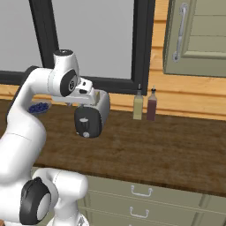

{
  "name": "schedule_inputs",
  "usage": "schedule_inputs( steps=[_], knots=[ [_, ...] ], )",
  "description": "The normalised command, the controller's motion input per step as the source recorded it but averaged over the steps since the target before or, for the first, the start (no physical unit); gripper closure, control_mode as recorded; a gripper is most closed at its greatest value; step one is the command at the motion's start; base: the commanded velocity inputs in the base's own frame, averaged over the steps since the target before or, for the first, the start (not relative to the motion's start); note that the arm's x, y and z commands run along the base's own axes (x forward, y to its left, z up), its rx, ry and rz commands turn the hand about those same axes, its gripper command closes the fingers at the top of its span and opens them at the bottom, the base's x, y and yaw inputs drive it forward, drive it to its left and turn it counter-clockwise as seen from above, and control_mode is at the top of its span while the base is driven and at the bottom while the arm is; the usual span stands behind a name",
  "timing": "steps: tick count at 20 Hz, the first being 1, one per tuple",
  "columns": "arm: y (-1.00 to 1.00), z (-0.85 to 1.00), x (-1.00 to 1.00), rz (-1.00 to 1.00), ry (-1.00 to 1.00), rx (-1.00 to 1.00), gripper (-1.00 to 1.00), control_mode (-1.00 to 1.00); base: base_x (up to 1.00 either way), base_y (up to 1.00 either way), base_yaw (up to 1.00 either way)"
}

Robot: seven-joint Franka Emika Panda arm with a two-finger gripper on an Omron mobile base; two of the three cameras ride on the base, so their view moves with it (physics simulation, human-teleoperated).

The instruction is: Start the toaster. Once the lever pops up, take the bread to the plate on the dining counter.

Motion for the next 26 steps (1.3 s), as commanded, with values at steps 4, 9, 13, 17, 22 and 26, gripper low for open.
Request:
schedule_inputs(
  steps=[4,9,13,17,22,26],
  knots=[
    [0.0,-0.02,0.0,0.0,-0.03,0.0,-1.0,-1.0,0.0,0.0,0.0],
    [0.0,-0.43,0.0,0.0,-0.11,0.0,-1.0,-1.0,0.0,0.0,0.0],
    [0.0,-0.5,0.0,0.0,-0.13,0.0,-1.0,-1.0,0.0,0.0,0.0],
    [0.0,-0.18,0.1,0.0,-0.1,0.0,-1.0,-1.0,0.0,0.0,0.0],
    [0.0,-0.09,0.35,0.0,-0.04,0.0,-1.0,-1.0,0.0,0.0,0.0],
    [0.0,-0.13,0.32,0.0,0.0,0.0,-1.0,-1.0,0.0,0.0,0.0]
  ],
)
